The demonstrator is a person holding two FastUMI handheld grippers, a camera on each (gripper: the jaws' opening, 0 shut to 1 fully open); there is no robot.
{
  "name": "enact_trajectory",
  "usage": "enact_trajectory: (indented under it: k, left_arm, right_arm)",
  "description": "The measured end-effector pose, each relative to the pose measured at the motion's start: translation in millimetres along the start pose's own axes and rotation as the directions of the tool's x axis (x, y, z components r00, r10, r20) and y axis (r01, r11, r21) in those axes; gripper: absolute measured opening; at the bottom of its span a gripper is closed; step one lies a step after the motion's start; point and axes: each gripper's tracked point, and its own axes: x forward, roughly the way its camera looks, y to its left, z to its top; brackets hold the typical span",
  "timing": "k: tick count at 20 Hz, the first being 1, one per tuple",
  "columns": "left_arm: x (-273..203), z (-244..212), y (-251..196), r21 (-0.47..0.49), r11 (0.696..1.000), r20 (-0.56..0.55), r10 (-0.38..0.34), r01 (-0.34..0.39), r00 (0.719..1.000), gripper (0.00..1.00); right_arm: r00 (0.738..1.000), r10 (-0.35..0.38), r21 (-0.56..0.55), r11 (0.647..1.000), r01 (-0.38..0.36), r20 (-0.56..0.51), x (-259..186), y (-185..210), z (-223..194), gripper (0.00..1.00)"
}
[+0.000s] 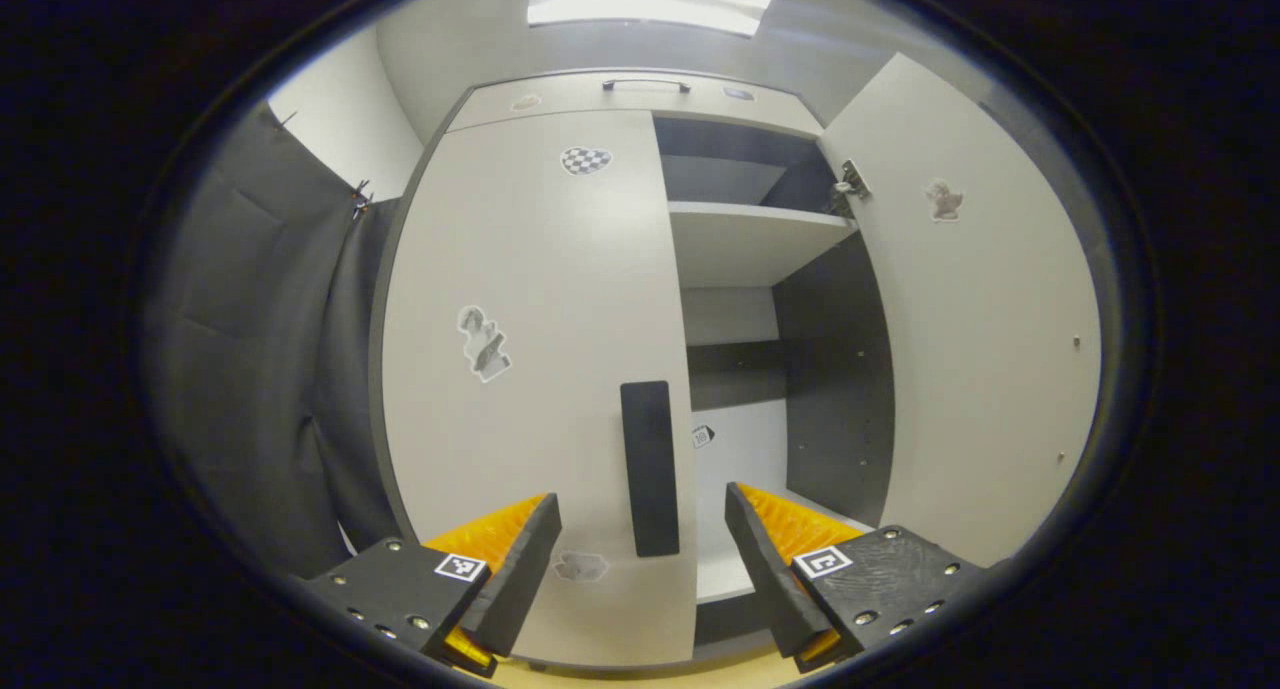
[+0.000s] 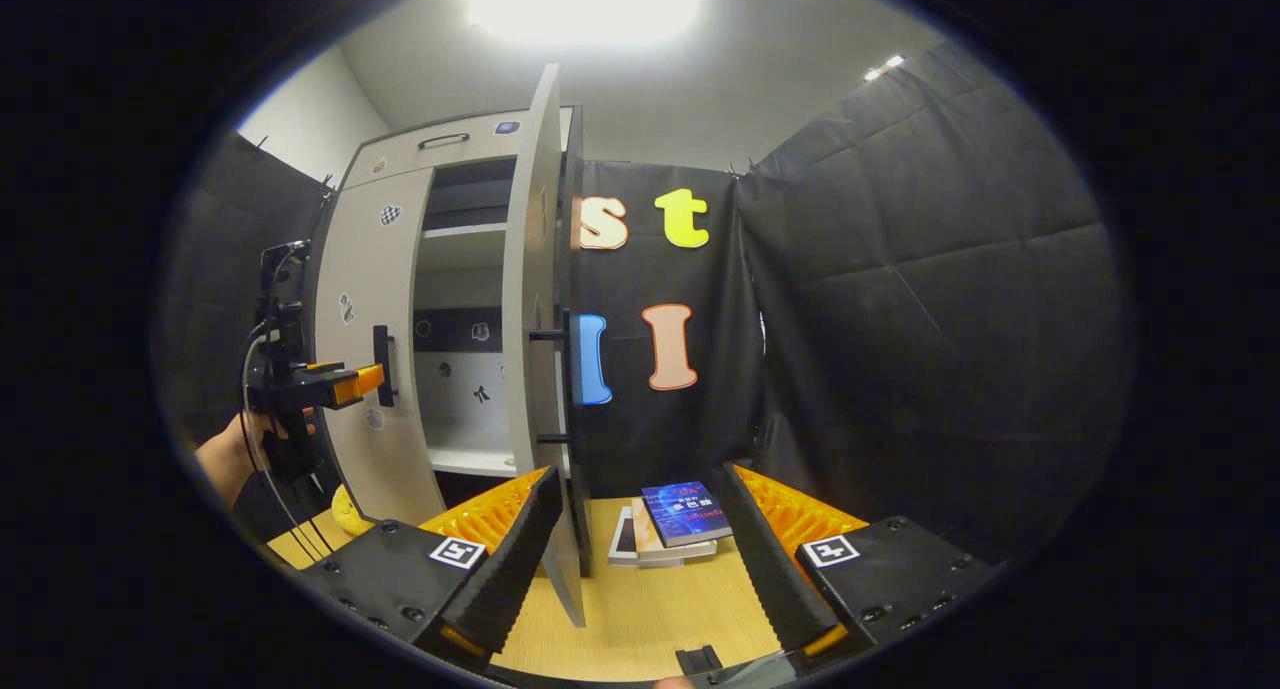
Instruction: Open the right door of the double-door shoe cabinet with the right hand, and open the left door with the left hand.
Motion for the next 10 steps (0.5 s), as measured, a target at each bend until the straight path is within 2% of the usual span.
enact_trajectory:
  k: [1,2,6,7,10]
  left_arm:
    - [8,-1,2,-0.001,1.0,-0.007,0.005,-0.005,1.0,0.96]
    - [17,-3,3,-0.007,1.0,-0.014,0.008,-0.008,1.0,0.96]
    - [44,-9,15,-0.005,0.999,-0.055,0.041,-0.041,0.998,0.95]
    - [49,-12,15,-0.007,0.999,-0.064,0.048,-0.049,0.997,0.95]
    - [53,-21,19,-0.01,0.998,-0.096,0.058,-0.059,0.994,0.94]
  right_arm:
    - [1.0,-0.005,0.001,1.0,0.005,-0.007,-1,-2,-3,0.96]
    - [1.0,-0.009,0.003,1.0,0.009,-0.013,-1,-3,-5,0.99]
    - [0.999,-0.025,-0.006,1.0,0.025,-0.023,-4,-8,-11,0.96]
    - [0.999,-0.028,-0.011,1.0,0.028,-0.027,-4,-10,-13,0.99]
    - [0.999,-0.035,-0.019,0.999,0.034,-0.041,-7,-13,-18,0.99]
